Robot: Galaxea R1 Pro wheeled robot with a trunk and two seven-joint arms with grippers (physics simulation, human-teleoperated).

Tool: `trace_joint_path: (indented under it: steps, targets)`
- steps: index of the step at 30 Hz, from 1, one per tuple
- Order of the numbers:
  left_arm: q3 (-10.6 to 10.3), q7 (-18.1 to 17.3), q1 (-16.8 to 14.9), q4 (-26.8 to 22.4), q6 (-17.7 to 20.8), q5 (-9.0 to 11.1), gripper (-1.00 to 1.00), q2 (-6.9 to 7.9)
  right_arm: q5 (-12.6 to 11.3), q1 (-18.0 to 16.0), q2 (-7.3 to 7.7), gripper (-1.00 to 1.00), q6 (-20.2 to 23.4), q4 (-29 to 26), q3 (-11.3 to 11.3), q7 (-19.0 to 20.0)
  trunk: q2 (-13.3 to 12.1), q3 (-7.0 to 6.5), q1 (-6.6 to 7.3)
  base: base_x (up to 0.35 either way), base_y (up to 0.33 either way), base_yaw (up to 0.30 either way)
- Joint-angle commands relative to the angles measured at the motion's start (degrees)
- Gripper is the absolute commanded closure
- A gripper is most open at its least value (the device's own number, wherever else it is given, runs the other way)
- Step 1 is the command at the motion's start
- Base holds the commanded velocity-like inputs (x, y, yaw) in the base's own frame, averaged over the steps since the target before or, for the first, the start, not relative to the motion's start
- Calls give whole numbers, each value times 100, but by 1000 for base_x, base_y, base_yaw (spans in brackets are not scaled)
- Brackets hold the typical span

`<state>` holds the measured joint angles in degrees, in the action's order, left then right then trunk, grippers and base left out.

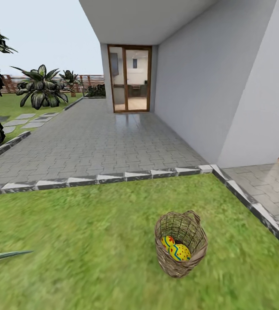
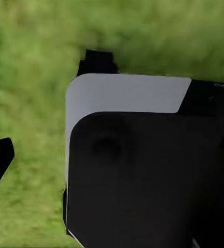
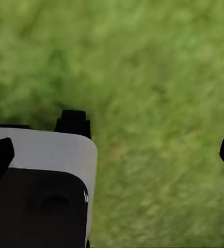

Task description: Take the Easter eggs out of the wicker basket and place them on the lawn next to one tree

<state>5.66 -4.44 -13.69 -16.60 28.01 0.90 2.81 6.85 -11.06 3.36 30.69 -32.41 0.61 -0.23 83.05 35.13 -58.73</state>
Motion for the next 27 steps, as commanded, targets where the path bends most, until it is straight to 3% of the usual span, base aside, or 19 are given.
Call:
trace_joint_path:
  steps: [1,3,6,11,14,19,25,27]
  targets:
    - [34,-21,-113,-243,253,9,-100,2,55,-98,37,-100,259,-412,2,6,3,7,0,0,0,0]
    - [44,-27,-229,-871,490,36,-100,-1,62,-287,109,-100,616,-1136,1,11,3,7,0,0,0,0]
    - [50,-24,-283,-1724,660,181,-100,-77,65,-538,153,-100,893,-1767,3,19,3,7,0,0,0,0]
    - [46,-14,-327,-2927,952,543,-100,-211,37,-995,175,-100,1019,-2110,3,33,3,7,0,0,0,0]
    - [36,-6,-371,-3798,1237,810,-100,-364,26,-1243,167,-100,1044,-2144,8,39,3,7,0,0,0,0]
    - [42,15,-379,-3992,1452,935,-100,-421,45,-1321,151,-100,1045,-2088,23,35,3,7,0,28,-27,0]
    - [49,7,-388,-3178,1421,971,-100,-443,53,-1336,140,-100,1014,-1956,142,32,3,7,0,185,-177,0]
    - [49,6,-389,-3109,1419,973,-100,-446,53,-1337,134,-100,1003,-1905,181,32,3,7,0,220,-239,0]
